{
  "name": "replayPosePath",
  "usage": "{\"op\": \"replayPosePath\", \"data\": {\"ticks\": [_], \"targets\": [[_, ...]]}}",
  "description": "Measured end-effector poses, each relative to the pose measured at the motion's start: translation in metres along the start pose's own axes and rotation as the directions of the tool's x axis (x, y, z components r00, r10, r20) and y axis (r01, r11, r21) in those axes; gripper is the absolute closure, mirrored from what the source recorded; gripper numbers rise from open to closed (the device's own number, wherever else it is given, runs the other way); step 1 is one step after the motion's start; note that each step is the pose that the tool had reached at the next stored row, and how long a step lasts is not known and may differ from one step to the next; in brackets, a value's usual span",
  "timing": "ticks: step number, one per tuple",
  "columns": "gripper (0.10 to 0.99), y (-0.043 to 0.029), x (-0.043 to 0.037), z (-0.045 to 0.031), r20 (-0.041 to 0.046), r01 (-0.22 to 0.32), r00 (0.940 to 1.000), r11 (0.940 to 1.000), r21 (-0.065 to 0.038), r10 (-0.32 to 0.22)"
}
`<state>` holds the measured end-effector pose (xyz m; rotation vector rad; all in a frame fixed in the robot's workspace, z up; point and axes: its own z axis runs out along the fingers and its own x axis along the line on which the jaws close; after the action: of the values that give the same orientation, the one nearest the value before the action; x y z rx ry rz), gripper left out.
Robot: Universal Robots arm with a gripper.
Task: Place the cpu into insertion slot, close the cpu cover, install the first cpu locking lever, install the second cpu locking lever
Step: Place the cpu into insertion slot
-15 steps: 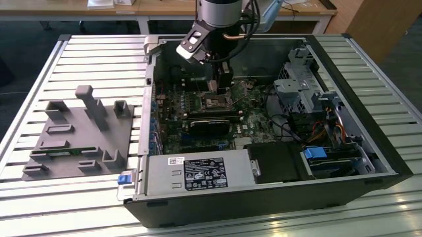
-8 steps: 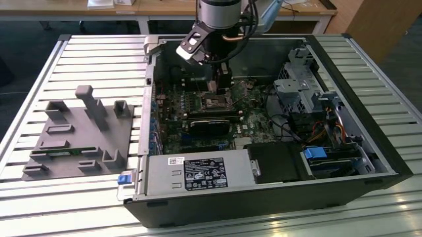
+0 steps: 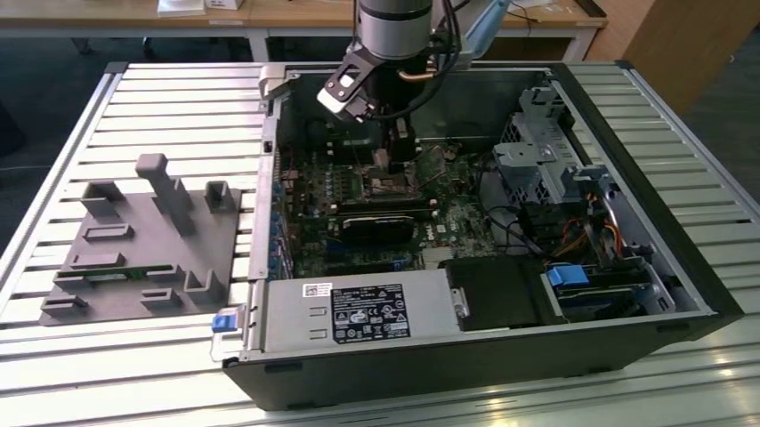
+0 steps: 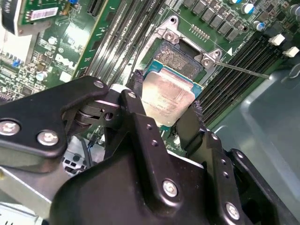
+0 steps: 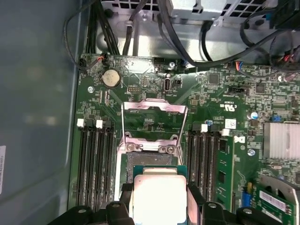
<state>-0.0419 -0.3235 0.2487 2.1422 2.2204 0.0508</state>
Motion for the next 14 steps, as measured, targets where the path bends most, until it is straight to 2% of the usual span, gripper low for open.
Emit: {"op": "replayPosePath", "data": {"ticks": [7,14], "targets": [[0.549,-0.0006,0.0033,0.0121,0.0035,0.0,1.0,1.0,0.0,0.0],[0.549,-0.0009,0.0047,0.0163,0.0058,-0.003,1.0,1.0,0.0,0.003]]}}
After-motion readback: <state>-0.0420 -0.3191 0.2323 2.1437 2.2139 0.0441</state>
